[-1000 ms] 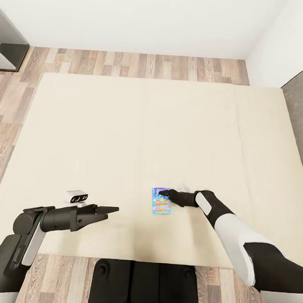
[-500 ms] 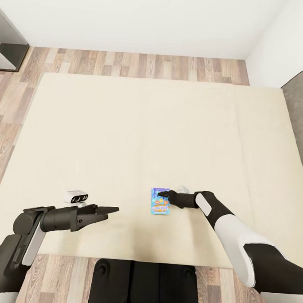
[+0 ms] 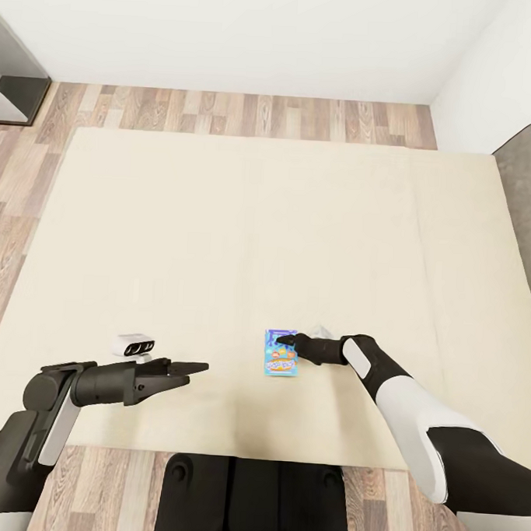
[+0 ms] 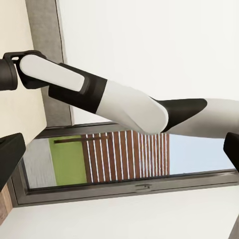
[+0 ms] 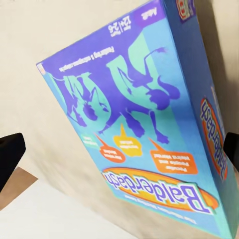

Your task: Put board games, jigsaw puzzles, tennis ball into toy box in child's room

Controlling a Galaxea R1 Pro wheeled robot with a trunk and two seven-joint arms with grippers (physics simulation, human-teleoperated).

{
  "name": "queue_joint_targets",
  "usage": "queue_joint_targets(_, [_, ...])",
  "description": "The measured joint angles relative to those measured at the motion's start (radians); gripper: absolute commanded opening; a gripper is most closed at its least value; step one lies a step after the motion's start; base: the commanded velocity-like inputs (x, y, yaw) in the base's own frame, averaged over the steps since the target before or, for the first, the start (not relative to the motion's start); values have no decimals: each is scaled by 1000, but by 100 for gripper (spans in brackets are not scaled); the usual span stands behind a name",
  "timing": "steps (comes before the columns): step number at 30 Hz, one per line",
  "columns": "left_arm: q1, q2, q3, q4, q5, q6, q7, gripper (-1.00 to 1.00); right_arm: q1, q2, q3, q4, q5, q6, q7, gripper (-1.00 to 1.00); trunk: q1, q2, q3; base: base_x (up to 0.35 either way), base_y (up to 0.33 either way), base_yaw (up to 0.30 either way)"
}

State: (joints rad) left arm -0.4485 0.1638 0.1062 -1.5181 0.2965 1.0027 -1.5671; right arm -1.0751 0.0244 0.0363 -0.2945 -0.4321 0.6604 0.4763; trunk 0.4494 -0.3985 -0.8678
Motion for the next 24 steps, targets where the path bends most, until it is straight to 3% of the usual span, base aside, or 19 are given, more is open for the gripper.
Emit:
queue_joint_targets(6, [0, 0, 1, 1, 0, 0, 0, 100, 0, 0, 0, -7, 0, -1, 0, 100, 0, 0, 0, 0, 0, 0])
queue_joint_targets(12, [0, 1, 0, 1, 0, -1, 0, 100, 0, 1, 3, -107, 1, 0, -1, 100, 0, 0, 0, 0, 0, 0])
queue_joint_targets(24, [0, 0, 0, 2, -1, -1, 0, 100, 11, 0, 2, -120, 2, -1, -2, 100, 0, 0, 0, 0, 0, 0])
